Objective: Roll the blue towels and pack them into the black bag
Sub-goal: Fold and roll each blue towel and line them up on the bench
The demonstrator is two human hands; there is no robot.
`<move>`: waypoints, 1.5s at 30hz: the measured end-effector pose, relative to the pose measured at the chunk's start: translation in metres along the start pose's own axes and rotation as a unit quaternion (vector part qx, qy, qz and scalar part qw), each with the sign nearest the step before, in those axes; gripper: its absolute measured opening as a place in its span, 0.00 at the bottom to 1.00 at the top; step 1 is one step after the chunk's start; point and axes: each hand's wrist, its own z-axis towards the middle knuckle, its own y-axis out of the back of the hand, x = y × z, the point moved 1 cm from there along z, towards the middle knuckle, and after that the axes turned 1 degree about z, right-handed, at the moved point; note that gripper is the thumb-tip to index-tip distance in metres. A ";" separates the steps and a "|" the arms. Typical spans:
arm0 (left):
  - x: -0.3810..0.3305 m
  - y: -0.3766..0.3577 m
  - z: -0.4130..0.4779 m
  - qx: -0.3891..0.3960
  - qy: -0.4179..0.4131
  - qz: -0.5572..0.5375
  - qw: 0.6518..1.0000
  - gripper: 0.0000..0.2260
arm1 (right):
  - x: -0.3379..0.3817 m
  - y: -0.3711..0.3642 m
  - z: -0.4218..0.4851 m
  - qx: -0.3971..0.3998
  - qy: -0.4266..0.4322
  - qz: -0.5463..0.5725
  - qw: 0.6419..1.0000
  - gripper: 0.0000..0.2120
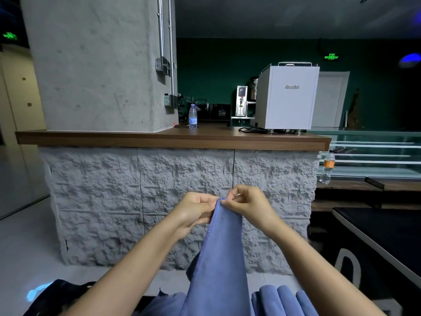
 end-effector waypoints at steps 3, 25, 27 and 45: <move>-0.001 -0.001 -0.004 0.002 -0.012 0.025 1.000 0.11 | -0.004 -0.002 0.000 -0.006 -0.001 -0.008 1.000 0.08; 0.027 0.128 0.051 -0.281 -0.125 0.175 0.935 0.04 | -0.113 0.090 -0.048 0.107 0.093 -0.336 0.931 0.26; 0.038 0.136 0.050 -0.274 -0.122 0.189 0.935 0.05 | -0.114 0.097 -0.041 0.057 0.102 -0.341 0.933 0.19; 0.067 0.149 0.022 -0.232 -0.074 0.091 0.966 0.05 | -0.105 0.087 -0.007 -0.080 -0.080 -0.117 0.987 0.16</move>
